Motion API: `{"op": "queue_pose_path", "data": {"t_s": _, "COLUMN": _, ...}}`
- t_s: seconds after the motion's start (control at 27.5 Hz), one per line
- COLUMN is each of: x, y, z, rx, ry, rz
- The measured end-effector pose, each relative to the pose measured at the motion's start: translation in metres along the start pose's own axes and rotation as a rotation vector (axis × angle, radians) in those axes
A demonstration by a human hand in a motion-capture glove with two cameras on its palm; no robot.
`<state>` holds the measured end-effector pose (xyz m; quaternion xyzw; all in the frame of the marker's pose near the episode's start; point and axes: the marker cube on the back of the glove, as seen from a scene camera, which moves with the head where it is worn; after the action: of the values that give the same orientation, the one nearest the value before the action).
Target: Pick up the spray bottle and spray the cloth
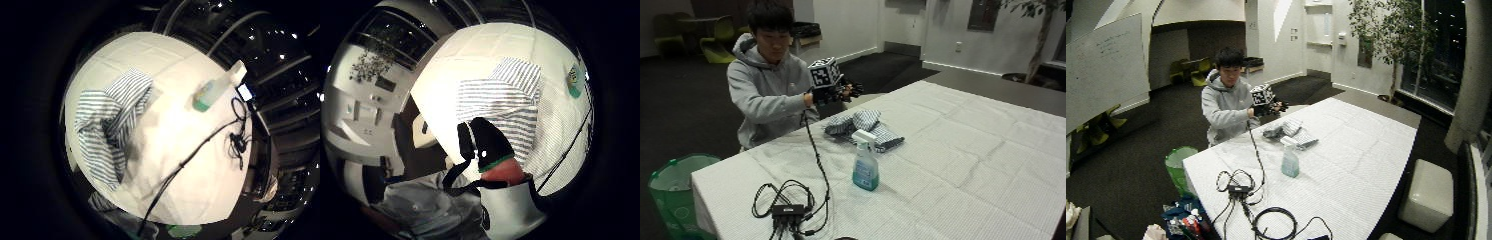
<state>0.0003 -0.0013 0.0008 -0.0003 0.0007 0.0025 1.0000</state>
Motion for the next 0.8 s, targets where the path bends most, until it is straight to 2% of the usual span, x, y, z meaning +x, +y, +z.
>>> {"op": "queue_pose_path", "data": {"t_s": 0.36, "x": -0.003, "y": 0.002, "z": 0.003, "rx": 0.011, "ry": -0.021, "rz": -0.017}}
{"op": "queue_pose_path", "data": {"t_s": 0.8, "x": 0.014, "y": 0.013, "z": -0.001, "rx": 0.203, "ry": -0.068, "rz": -0.035}}
